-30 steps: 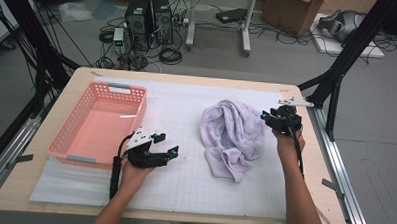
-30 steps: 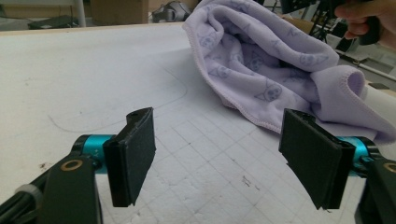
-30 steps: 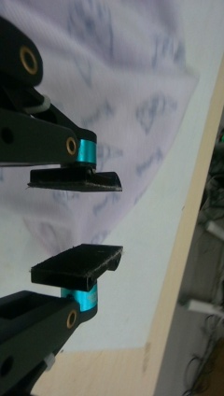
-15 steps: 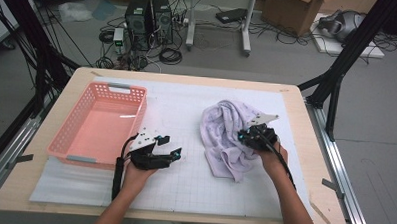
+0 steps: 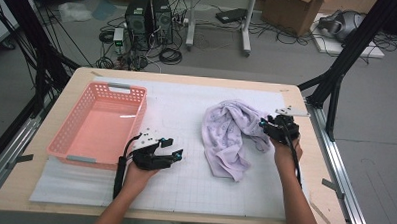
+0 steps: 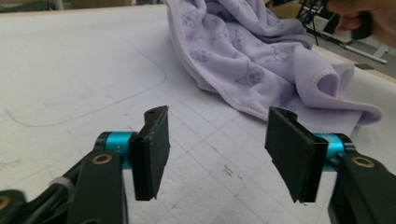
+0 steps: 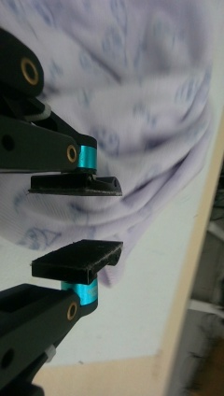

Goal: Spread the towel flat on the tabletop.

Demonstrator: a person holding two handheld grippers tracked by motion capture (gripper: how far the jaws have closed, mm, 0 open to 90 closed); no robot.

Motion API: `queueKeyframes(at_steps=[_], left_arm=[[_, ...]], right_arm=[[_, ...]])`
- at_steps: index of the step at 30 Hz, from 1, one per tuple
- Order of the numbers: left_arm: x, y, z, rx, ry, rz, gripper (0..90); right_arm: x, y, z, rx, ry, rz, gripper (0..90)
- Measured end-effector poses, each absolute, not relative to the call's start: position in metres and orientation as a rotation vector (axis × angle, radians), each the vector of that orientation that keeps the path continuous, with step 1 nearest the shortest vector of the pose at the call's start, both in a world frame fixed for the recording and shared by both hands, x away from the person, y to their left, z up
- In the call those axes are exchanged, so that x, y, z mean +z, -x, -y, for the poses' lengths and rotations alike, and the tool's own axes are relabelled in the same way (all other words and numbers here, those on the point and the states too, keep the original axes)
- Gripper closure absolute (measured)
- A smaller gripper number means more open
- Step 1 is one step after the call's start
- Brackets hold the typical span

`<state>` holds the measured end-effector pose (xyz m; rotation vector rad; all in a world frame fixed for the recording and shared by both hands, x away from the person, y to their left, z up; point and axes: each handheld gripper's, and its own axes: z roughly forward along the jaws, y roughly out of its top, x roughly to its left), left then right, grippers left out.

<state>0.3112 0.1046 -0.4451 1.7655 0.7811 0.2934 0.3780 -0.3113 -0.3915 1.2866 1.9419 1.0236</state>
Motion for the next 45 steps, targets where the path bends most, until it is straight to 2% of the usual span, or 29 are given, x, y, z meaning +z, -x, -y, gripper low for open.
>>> queueKeyframes(at_steps=[4, 9, 13, 17, 22, 25, 27, 29, 30, 31, 36, 40, 45], left_arm=[[-0.444, -0.313, -0.097, 0.280, -1.791, -0.774, 37.3], [-0.446, -0.321, -0.081, 0.266, -1.790, -0.790, 38.4], [-0.447, -0.332, -0.059, 0.221, -1.880, -0.799, 37.7], [-0.447, -0.342, -0.033, 0.212, -1.928, -0.803, 36.4], [-0.448, -0.351, 0.002, 0.229, -2.058, -0.791, 34.7], [-0.448, -0.348, 0.021, 0.302, -2.154, -0.762, 34.1], [-0.447, -0.345, 0.026, 0.327, -2.169, -0.740, 40.8], [-0.447, -0.344, 0.025, 0.311, -2.167, -0.721, 58.0], [-0.445, -0.343, 0.024, 0.288, -2.177, -0.693, 71.9], [-0.445, -0.342, 0.022, 0.286, -2.185, -0.683, 80.7], [-0.446, -0.334, -0.009, 0.239, -2.134, -0.723, 82.4], [-0.445, -0.325, -0.045, 0.254, -2.056, -0.757, 82.9], [-0.448, -0.311, -0.077, 0.247, -1.987, -0.768, 83.2]], right_arm=[[-0.382, -0.343, 0.307, 1.155, -1.167, -1.999, 65.0], [-0.396, -0.315, 0.305, 1.148, -1.100, -2.116, 64.7], [-0.413, -0.312, 0.311, 1.152, -1.143, -2.144, 63.1], [-0.415, -0.313, 0.316, 1.160, -1.158, -2.136, 61.0], [-0.415, -0.311, 0.319, 1.169, -1.159, -2.137, 59.7], [-0.417, -0.310, 0.321, 1.168, -1.169, -2.138, 58.8], [-0.419, -0.310, 0.322, 1.171, -1.177, -2.134, 58.1], [-0.419, -0.310, 0.323, 1.173, -1.182, -2.135, 57.9], [-0.420, -0.310, 0.323, 1.172, -1.187, -2.137, 57.7], [-0.420, -0.310, 0.323, 1.168, -1.186, -2.140, 57.7], [-0.421, -0.309, 0.322, 1.166, -1.187, -2.145, 57.8], [-0.423, -0.310, 0.317, 1.170, -1.190, -2.163, 57.8], [-0.422, -0.312, 0.294, 1.242, -1.154, -2.214, 57.6]])
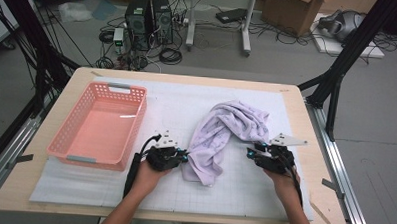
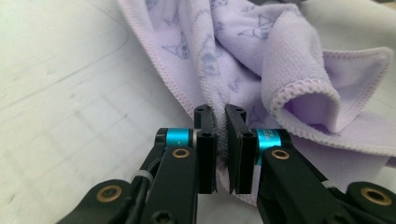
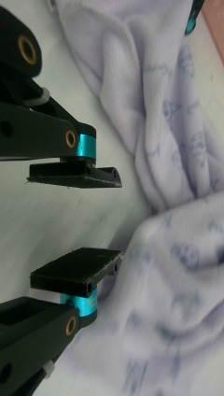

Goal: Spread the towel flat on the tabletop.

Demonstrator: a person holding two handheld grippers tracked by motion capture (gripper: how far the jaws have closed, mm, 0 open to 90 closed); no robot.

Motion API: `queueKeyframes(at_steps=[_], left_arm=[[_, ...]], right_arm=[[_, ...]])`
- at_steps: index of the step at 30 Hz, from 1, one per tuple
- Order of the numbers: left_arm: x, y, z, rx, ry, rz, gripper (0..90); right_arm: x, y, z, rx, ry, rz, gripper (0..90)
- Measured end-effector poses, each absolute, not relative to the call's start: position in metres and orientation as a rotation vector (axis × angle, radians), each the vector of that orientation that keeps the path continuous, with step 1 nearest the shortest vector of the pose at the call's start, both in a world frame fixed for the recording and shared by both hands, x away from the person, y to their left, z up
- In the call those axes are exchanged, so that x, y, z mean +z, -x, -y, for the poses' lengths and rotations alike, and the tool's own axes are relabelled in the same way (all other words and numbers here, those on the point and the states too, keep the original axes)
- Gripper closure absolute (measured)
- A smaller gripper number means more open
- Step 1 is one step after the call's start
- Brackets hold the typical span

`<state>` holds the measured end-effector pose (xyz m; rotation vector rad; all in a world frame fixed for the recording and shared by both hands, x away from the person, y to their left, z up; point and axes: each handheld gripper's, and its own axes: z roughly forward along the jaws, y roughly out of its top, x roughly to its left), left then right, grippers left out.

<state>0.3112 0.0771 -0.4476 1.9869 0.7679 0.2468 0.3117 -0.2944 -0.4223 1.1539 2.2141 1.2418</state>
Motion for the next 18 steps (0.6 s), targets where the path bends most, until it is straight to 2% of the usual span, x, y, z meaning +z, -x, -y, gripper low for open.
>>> queueKeyframes(at_steps=[9, 14, 18], left_arm=[[-0.448, -0.305, -0.079, 0.259, -1.977, -0.744, 83.3], [-0.448, -0.305, -0.077, 0.267, -1.986, -0.737, 83.3], [-0.448, -0.303, -0.076, 0.266, -1.980, -0.733, 83.3]], right_arm=[[-0.429, -0.318, 0.235, 1.272, -1.060, -2.372, 55.5], [-0.429, -0.313, 0.204, 1.350, -1.031, -2.451, 50.7], [-0.442, -0.315, 0.185, 1.163, -1.007, -2.503, 56.9]])
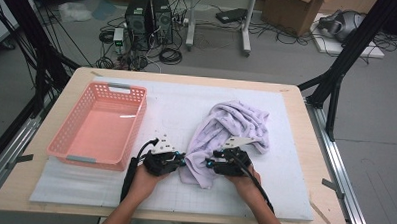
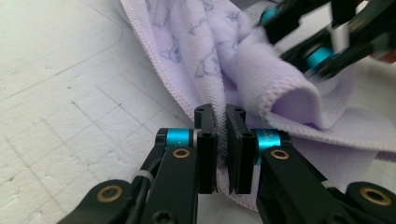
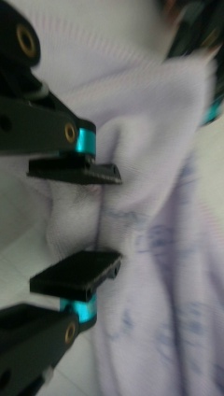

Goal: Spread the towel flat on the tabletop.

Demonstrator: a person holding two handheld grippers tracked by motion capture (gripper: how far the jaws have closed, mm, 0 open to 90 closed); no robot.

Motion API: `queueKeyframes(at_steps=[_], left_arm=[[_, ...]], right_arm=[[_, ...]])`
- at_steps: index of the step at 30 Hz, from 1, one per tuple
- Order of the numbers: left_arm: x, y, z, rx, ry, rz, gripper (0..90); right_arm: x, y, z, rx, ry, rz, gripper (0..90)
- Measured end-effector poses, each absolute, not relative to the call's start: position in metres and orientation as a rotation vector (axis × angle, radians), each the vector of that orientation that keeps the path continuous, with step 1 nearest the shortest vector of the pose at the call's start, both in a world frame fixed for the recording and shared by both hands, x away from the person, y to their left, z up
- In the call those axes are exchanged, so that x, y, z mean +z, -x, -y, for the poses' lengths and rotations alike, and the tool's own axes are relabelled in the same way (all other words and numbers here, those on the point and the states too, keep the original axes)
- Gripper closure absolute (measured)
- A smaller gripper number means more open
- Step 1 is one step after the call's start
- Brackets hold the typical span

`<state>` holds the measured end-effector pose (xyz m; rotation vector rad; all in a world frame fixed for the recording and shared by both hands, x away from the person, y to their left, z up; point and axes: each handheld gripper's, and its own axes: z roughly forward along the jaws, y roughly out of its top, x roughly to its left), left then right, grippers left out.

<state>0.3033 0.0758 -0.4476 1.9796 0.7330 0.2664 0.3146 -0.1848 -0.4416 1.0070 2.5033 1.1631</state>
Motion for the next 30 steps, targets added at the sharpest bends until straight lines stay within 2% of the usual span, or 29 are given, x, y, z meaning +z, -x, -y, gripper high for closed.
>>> queueKeyframes(at_steps=[3, 6, 10, 15, 27, 29, 30], left_arm=[[-0.447, -0.303, -0.078, 0.267, -1.973, -0.740, 83.4], [-0.447, -0.303, -0.080, 0.264, -1.969, -0.745, 83.6], [-0.447, -0.302, -0.082, 0.263, -1.972, -0.743, 83.9], [-0.448, -0.303, -0.085, 0.274, -1.969, -0.768, 84.0], [-0.443, -0.305, -0.096, 0.315, -1.952, -0.818, 84.1], [-0.443, -0.305, -0.095, 0.290, -1.944, -0.809, 83.5], [-0.443, -0.306, -0.096, 0.267, -1.936, -0.806, 79.5]], right_arm=[[-0.438, -0.315, 0.190, 1.149, -0.998, -2.501, 76.6], [-0.436, -0.314, 0.202, 1.121, -1.032, -2.513, 80.1], [-0.432, -0.311, 0.230, 1.003, -1.084, -2.467, 80.1], [-0.435, -0.303, 0.276, 1.010, -1.195, -2.396, 80.4], [-0.428, -0.276, 0.349, 0.898, -1.392, -2.321, 80.6], [-0.426, -0.276, 0.351, 0.919, -1.428, -2.374, 77.4], [-0.425, -0.275, 0.351, 0.922, -1.402, -2.386, 72.8]])
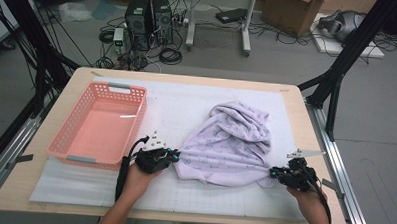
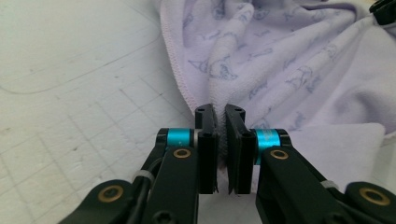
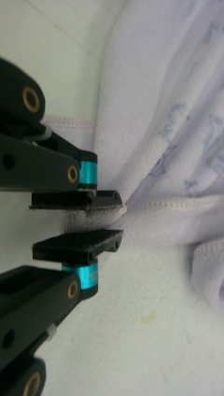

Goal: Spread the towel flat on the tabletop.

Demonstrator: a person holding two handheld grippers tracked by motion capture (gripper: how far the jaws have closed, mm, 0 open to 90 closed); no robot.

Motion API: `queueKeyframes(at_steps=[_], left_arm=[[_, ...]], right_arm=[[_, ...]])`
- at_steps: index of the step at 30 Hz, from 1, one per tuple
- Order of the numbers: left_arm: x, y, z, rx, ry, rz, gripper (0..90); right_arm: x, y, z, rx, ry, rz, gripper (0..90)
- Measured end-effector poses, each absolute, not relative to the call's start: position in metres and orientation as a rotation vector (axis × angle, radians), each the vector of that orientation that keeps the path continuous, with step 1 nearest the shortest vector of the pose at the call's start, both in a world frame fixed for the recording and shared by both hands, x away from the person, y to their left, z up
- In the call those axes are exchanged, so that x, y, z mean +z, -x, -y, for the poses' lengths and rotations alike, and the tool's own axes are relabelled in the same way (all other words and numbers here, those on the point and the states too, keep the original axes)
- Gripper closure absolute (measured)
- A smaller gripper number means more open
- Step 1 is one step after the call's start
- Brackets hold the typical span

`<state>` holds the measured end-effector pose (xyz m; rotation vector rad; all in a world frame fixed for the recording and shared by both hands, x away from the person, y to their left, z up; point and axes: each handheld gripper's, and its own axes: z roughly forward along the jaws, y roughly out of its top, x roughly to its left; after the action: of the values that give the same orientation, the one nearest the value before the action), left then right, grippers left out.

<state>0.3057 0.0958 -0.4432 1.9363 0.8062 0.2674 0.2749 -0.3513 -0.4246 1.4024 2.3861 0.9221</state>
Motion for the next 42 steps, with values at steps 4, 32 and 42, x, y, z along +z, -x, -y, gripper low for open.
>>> queueKeyframes(at_steps=[4, 32, 42], left_arm=[[-0.444, -0.310, -0.098, 0.258, -1.883, -0.852, 52.2], [-0.446, -0.314, -0.100, 0.238, -1.841, -0.876, 40.0], [-0.448, -0.341, -0.074, 0.204, -1.836, -0.917, 38.5]], right_arm=[[-0.416, -0.273, 0.346, 1.008, -1.314, -2.296, 57.6], [-0.426, -0.343, 0.356, 0.801, -1.411, -1.947, 71.3], [-0.408, -0.303, 0.357, 1.061, -1.303, -2.033, 57.9]])
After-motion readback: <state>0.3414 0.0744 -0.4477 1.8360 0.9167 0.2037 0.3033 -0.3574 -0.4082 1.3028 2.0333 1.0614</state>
